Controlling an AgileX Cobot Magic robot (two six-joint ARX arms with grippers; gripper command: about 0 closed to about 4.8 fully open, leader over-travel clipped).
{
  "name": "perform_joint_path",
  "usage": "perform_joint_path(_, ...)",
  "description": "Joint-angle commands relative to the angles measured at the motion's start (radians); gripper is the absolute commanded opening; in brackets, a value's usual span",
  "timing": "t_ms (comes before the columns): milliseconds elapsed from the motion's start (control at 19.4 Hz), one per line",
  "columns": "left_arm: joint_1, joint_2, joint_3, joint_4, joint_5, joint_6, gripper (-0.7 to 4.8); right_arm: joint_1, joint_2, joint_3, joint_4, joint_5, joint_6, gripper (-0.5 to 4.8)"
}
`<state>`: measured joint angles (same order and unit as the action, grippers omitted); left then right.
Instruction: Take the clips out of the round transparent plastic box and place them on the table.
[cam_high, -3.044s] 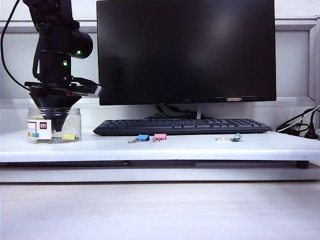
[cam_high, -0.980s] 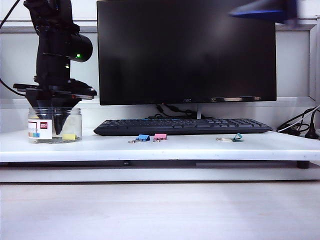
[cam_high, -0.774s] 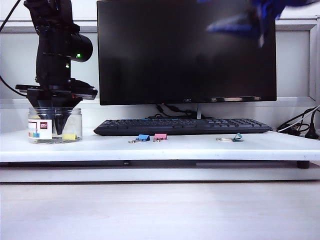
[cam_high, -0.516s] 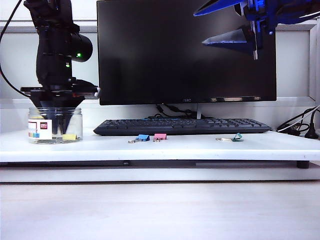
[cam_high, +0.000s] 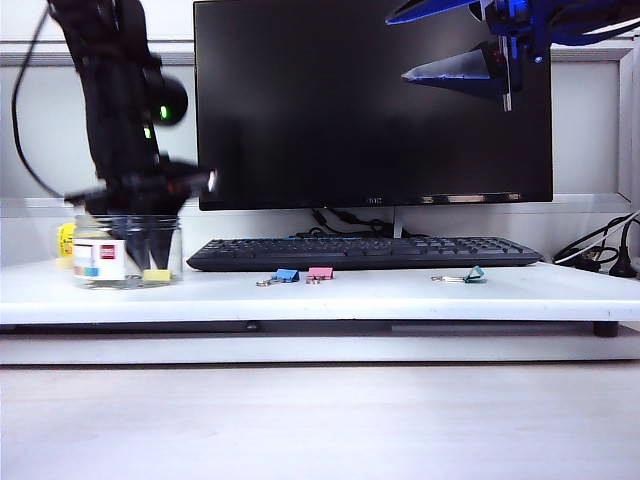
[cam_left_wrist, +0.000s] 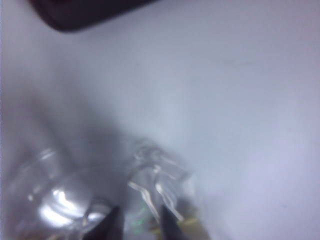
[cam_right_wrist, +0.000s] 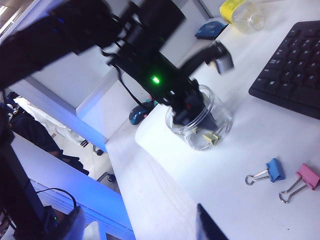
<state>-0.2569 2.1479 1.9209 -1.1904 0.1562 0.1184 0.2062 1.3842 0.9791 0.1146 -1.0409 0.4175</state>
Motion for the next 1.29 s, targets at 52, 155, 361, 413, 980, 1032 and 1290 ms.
perform_joint_path(52, -0.002, 0.039, 0.003, -0.004, 0.006, -0.023, 1.07, 0.001, -0.003, 0.008, 0.018, -0.005, -0.006, 2.84)
perform_joint_path(155, -0.002, 0.056, 0.003, 0.000, 0.005, -0.024, 1.07, 0.001, -0.003, 0.008, 0.019, -0.005, -0.007, 2.84)
perform_joint_path(361, -0.002, 0.058, 0.003, 0.024, -0.021, -0.029, 1.05, 0.001, -0.003, 0.008, 0.026, 0.011, -0.006, 2.84)
perform_joint_path(413, -0.002, 0.058, 0.003, 0.025, -0.022, -0.029, 0.45, 0.001, -0.003, 0.008, 0.026, 0.014, -0.007, 2.84)
perform_joint_path(980, -0.002, 0.056, 0.014, 0.045, -0.022, -0.050, 0.16, 0.001, -0.003, 0.008, 0.021, 0.013, -0.006, 2.84)
perform_joint_path(1032, -0.002, 0.056, 0.029, 0.037, -0.022, -0.048, 0.16, 0.001, -0.003, 0.008, 0.021, 0.013, -0.006, 2.84)
perform_joint_path(1290, -0.002, 0.056, 0.168, -0.026, -0.025, -0.048, 0.16, 0.001, -0.003, 0.008, 0.019, 0.013, -0.006, 2.84)
